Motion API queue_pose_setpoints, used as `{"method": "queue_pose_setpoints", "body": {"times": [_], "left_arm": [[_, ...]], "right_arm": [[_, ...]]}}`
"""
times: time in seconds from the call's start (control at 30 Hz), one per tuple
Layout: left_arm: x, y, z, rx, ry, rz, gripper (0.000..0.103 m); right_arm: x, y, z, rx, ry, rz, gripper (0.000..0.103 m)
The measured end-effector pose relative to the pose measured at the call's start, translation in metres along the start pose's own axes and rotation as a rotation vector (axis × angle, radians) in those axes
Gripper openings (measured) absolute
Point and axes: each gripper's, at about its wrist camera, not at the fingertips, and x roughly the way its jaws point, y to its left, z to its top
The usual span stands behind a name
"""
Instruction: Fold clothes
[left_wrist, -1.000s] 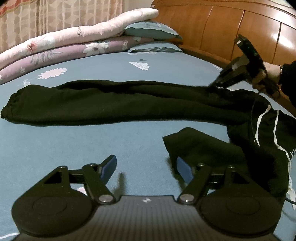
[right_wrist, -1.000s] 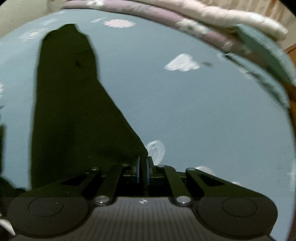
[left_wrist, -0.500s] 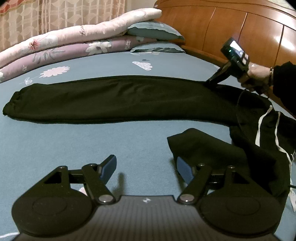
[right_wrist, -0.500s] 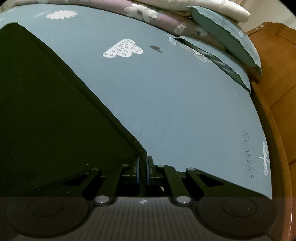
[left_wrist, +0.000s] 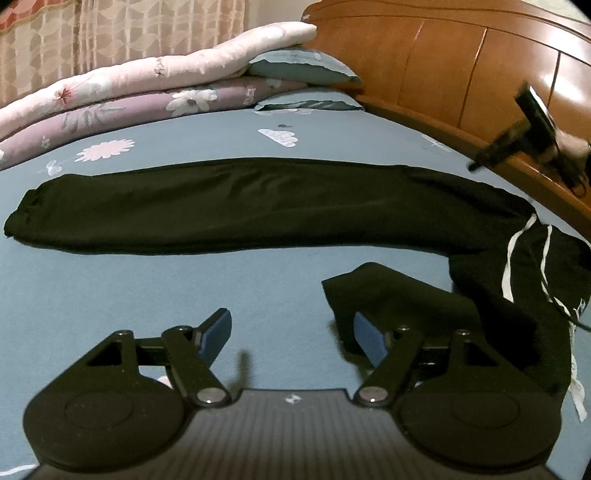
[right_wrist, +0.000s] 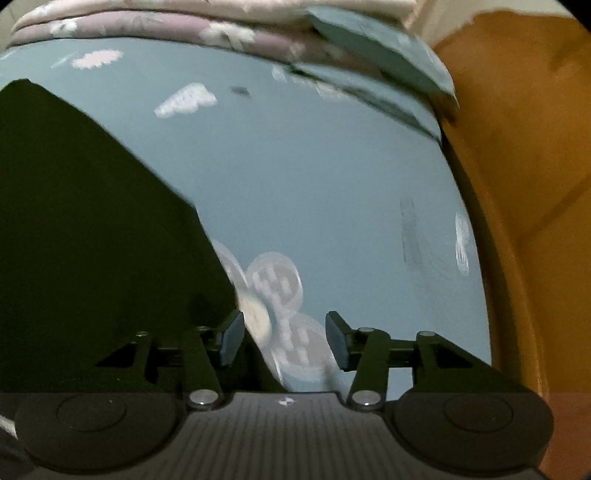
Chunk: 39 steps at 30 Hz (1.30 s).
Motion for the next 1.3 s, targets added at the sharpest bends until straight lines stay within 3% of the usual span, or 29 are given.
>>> {"method": "queue_pose_setpoints", "body": {"times": [0.07,0.17,0.27,0.3,0.33,0.37,0.43,0.5,0.57,0.7,0.87,1.03,1.3], "left_arm": [[0.001,-0.001,0.000,0.001,0.002,-0.004,0.075],[0.004,-0.001,0.000,0.000,0.006,-0.007,0.075],[0.004,-0.001,-0.001,0.000,0.004,-0.009,0.075],[0.004,-0.001,-0.001,0.000,0.003,-0.009,0.075],[0.004,-0.001,-0.001,0.000,0.002,-0.009,0.075],[0.005,-0.001,-0.001,-0.001,0.001,-0.010,0.076],[0.005,-0.001,-0.001,-0.001,0.000,-0.011,0.079],[0.005,-0.001,-0.001,-0.001,-0.003,-0.012,0.079],[0.002,-0.002,-0.001,0.003,-0.019,-0.012,0.081],[0.001,-0.004,-0.001,0.012,-0.029,-0.008,0.083],[0.002,-0.003,0.000,0.007,-0.018,0.002,0.083],[-0.001,-0.002,0.002,-0.004,-0.011,0.001,0.083],[-0.017,0.014,0.010,-0.060,-0.033,0.031,0.084]], "right_arm": [[0.003,-0.011,-0.020,0.051,0.017,0.028,0.064],[0.017,-0.012,-0.039,0.085,0.023,0.053,0.068],[0.027,-0.007,-0.044,0.105,0.023,0.088,0.065],[0.029,-0.006,-0.044,0.113,0.021,0.100,0.055],[0.030,-0.004,-0.044,0.118,0.019,0.109,0.017],[0.028,0.001,-0.042,0.090,0.017,0.083,0.008],[0.024,0.010,-0.036,0.034,0.012,0.029,0.007],[0.024,-0.001,-0.032,0.088,0.007,-0.053,0.007],[0.028,-0.015,-0.030,0.170,0.006,-0.079,0.007],[0.047,-0.013,-0.028,0.205,0.053,-0.112,0.009],[0.040,-0.011,-0.024,0.222,0.056,-0.161,0.027],[0.002,0.007,-0.012,0.150,0.024,-0.155,0.029],[-0.071,0.056,0.038,0.021,-0.088,-0.062,0.034]]}}
